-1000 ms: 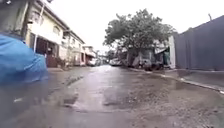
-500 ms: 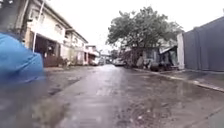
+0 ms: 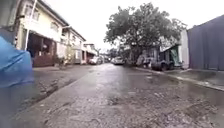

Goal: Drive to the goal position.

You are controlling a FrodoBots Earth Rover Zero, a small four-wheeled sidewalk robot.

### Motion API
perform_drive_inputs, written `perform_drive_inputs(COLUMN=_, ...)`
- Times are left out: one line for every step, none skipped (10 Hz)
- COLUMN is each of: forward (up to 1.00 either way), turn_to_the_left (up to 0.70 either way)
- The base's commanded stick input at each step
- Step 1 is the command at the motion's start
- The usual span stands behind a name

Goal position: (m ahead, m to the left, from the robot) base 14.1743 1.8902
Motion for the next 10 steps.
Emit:
perform_drive_inputs(forward=1.0, turn_to_the_left=0.0)
perform_drive_inputs(forward=1.0, turn_to_the_left=0.0)
perform_drive_inputs(forward=1.0, turn_to_the_left=0.0)
perform_drive_inputs(forward=1.0, turn_to_the_left=0.0)
perform_drive_inputs(forward=1.0, turn_to_the_left=0.0)
perform_drive_inputs(forward=1.0, turn_to_the_left=0.0)
perform_drive_inputs(forward=1.0, turn_to_the_left=0.05)
perform_drive_inputs(forward=1.0, turn_to_the_left=0.24)
perform_drive_inputs(forward=1.0, turn_to_the_left=0.0)
perform_drive_inputs(forward=1.0, turn_to_the_left=0.0)
